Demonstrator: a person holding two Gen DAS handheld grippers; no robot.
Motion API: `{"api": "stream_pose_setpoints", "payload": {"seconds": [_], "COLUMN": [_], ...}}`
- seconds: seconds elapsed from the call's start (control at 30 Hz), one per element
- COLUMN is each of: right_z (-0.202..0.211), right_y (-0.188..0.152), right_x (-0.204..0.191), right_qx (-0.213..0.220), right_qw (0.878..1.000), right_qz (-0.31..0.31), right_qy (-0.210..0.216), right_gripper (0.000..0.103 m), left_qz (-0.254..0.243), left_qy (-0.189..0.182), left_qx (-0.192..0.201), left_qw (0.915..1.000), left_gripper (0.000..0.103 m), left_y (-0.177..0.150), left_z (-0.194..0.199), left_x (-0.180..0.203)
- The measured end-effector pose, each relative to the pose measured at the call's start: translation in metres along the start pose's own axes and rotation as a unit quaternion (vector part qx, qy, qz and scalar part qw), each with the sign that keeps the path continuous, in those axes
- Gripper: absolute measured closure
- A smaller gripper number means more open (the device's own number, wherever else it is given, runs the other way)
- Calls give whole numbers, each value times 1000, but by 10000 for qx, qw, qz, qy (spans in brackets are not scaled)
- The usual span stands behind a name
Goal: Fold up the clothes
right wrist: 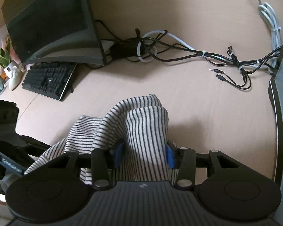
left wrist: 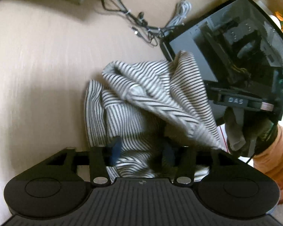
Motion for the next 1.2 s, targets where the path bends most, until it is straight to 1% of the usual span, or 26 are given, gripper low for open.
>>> {"api": "stream_pose_setpoints", "payload": {"seconds": [0.03, 0.07, 0.1, 0.2, 0.27, 0.33, 0.43, 0.5, 0.57, 0.63, 0.67, 0.73, 0.83, 0.9, 0.97, 1.03, 1.1, 1.17, 1.2], "right_z": [2, 4, 6, 2, 3, 1, -6, -12, -15, -15, -15, -15, -14, -12, -10, -8, -7, -7, -8], "right_y": [0, -1, -2, 4, 5, 3, -3, -7, -9, -9, -9, -9, -9, -10, -12, -15, -18, -20, -21], "right_x": [2, 4, 6, 12, 13, 15, 21, 24, 24, 22, 21, 20, 19, 20, 21, 23, 24, 27, 28], "right_qx": [18, 36, 54, 102, 155, 226, 290, 314, 362, 371, 364, 350, 344, 362, 397, 452, 481, 488, 494], "right_qw": [10000, 10000, 9999, 9999, 9998, 9991, 9961, 9933, 9917, 9918, 9920, 9923, 9928, 9930, 9931, 9931, 9929, 9925, 9923], "right_qz": [-20, -42, -64, -77, -137, -344, -790, -1072, -1178, -1145, -1115, -1065, -993, -965, -957, -942, -964, -1022, -1051], "right_qy": [26, 44, 62, 42, -23, -104, -250, -296, -364, -428, -465, -525, -579, -574, -550, -530, -497, -455, -437], "right_gripper": [58, 58, 58, 58, 58, 58, 56, 55, 54, 53, 51, 49, 46, 45, 44, 43, 39, 35, 34], "left_qz": [-117, -235, -363, -408, -766, -1137, -1708, -1983, -2387, -2992, -3327, -3812, -4069, -3654, -3220, -2770, -2223, -1713, -1453], "left_qy": [124, 246, 318, 229, 157, 81, -38, -294, -350, -176, -5, 389, 851, 1317, 1777, 2227, 2679, 3019, 2856], "left_qx": [51, 101, 119, 262, 410, 524, 649, 746, 778, 699, 621, 488, 495, 816, 1132, 1443, 1683, 1814, 1835], "left_qw": [9998, 9994, 9988, 9986, 9961, 9921, 9832, 9769, 9673, 9515, 9410, 9224, 9081, 9179, 9230, 9235, 9222, 9201, 9293], "left_gripper": [20, 16, 16, 16, 16, 16, 4, 4, 2, 2, 1, 1, 2, 1, 1, 1, 2, 2, 2], "left_y": [1, 2, 1, 3, 3, 1, -4, -8, -13, -23, -28, -37, -39, -18, 3, 24, 41, 49, 49], "left_z": [4, 8, 12, 25, 39, 53, 75, 86, 87, 79, 70, 48, 26, 36, 47, 58, 70, 82, 87], "left_x": [3, 5, 7, 10, 22, 35, 56, 73, 92, 109, 114, 117, 113, 95, 78, 60, 37, 14, 7]}}
Point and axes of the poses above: each gripper's, at about its wrist camera, not at the fingertips, and z roughly against the way its jaws point, x to its right, y to its top, the point moved 2 cm from there along -z, roughly the way its jaws point, and after that the axes turned 11 degrees about x, right-handed, at the moved point
